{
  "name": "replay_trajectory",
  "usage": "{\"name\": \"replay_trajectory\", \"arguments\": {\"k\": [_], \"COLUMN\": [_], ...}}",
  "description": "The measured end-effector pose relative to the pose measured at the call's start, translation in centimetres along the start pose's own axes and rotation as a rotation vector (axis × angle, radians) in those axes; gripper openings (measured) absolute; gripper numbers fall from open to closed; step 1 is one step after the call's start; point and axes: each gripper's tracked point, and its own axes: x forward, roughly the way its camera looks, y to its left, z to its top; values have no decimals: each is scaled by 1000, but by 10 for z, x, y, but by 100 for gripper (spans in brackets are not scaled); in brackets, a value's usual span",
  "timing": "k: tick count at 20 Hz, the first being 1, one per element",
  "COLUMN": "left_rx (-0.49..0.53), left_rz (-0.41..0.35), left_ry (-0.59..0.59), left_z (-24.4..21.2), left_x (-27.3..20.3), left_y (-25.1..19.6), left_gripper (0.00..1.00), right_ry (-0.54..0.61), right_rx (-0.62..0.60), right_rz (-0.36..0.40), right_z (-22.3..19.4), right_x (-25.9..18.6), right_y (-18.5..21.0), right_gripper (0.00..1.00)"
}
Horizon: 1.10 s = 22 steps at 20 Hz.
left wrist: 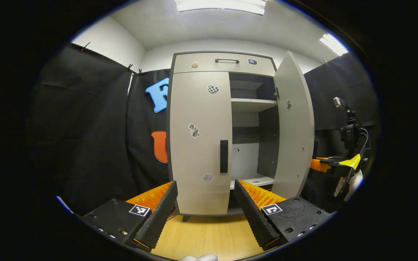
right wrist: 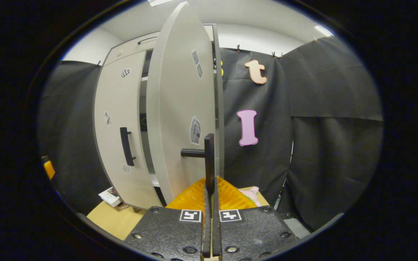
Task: Open the right door of the double-door shoe cabinet with the right hand, and open the left door with the left hand.
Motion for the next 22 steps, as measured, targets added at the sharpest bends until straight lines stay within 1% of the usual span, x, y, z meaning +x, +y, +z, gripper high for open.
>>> {"name": "replay_trajectory", "arguments": {"k": [3, 5, 7, 8, 9, 13, 16, 22], "left_rx": [-1, 8, 3, 3, 4, -2, 3, 15], "left_rz": [-8, 3, 13, 22, 32, 71, 95, 118], "left_ry": [-11, -18, -20, -19, -17, -15, -13, -6], "left_z": [6, 10, 11, 11, 11, 13, 14, 13], "left_x": [0, -1, -4, -4, -5, -10, -12, -18], "left_y": [-22, -32, -43, -47, -50, -59, -60, -51], "left_gripper": [96, 96, 96, 96, 96, 96, 96, 96], "right_ry": [5, 10, 17, 23, 17, 28, 20, 10], "right_rx": [5, 3, 45, 32, 11, 20, -15, -19], "right_rz": [2, -8, 59, 80, 87, 130, 110, 79], "right_z": [2, 3, 4, 3, 3, 3, 2, 7], "right_x": [1, 4, 5, 6, 8, 8, 7, -4], "right_y": [-24, -45, -45, -43, -48, -47, -49, -47], "right_gripper": [4, 4, 4, 4, 4, 4, 4, 5]}}
